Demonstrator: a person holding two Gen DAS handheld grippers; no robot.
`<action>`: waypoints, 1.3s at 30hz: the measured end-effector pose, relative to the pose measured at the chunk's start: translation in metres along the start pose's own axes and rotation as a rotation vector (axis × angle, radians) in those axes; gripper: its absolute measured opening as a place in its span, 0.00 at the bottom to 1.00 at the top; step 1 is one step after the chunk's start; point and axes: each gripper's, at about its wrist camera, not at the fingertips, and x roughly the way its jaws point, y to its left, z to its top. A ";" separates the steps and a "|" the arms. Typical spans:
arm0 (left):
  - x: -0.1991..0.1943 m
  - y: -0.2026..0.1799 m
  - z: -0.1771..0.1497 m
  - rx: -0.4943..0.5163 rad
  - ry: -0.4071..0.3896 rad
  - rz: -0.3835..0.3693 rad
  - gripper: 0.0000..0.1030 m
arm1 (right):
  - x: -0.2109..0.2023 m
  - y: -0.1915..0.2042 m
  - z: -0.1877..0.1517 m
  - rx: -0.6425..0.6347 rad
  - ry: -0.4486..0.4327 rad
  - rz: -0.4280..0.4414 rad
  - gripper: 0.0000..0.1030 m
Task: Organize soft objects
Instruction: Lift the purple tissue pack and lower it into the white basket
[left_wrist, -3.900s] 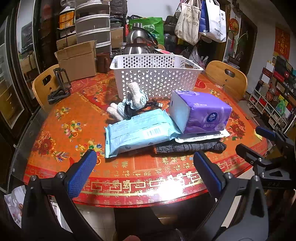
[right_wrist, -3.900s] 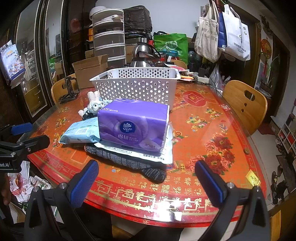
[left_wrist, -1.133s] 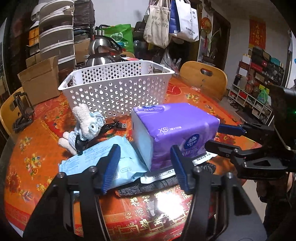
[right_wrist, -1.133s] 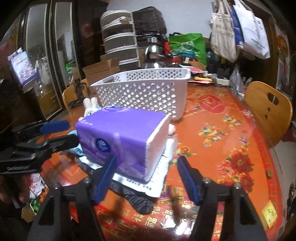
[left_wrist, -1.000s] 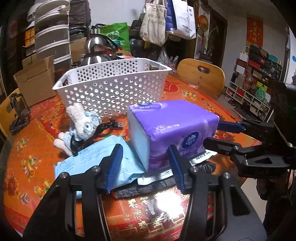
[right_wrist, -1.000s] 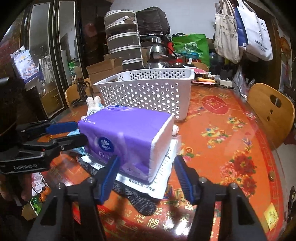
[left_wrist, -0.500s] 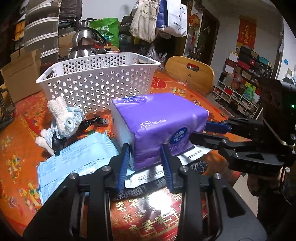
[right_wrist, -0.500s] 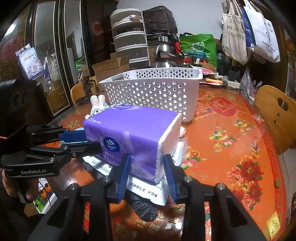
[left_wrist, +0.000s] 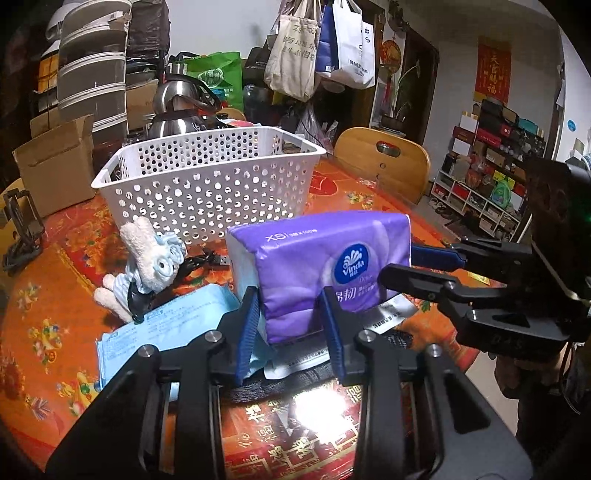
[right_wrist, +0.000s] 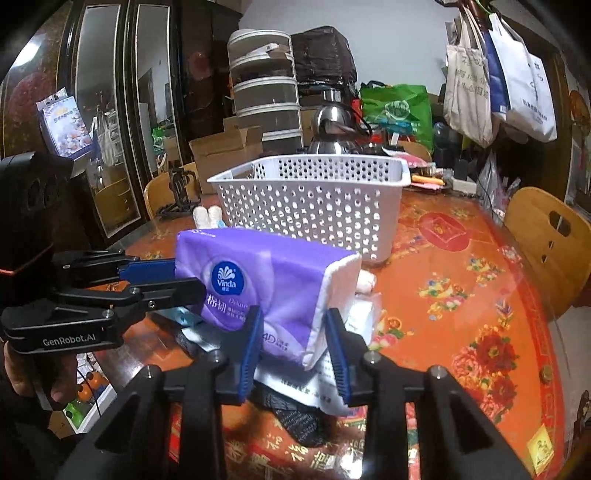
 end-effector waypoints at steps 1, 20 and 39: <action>-0.002 0.001 0.002 -0.003 -0.003 0.001 0.30 | -0.001 0.001 0.002 -0.004 -0.004 -0.004 0.32; -0.033 0.039 0.093 -0.031 -0.106 0.024 0.30 | 0.001 0.019 0.087 -0.117 -0.059 -0.054 0.32; 0.104 0.137 0.239 -0.085 0.057 0.044 0.30 | 0.117 -0.036 0.217 -0.083 0.029 -0.055 0.32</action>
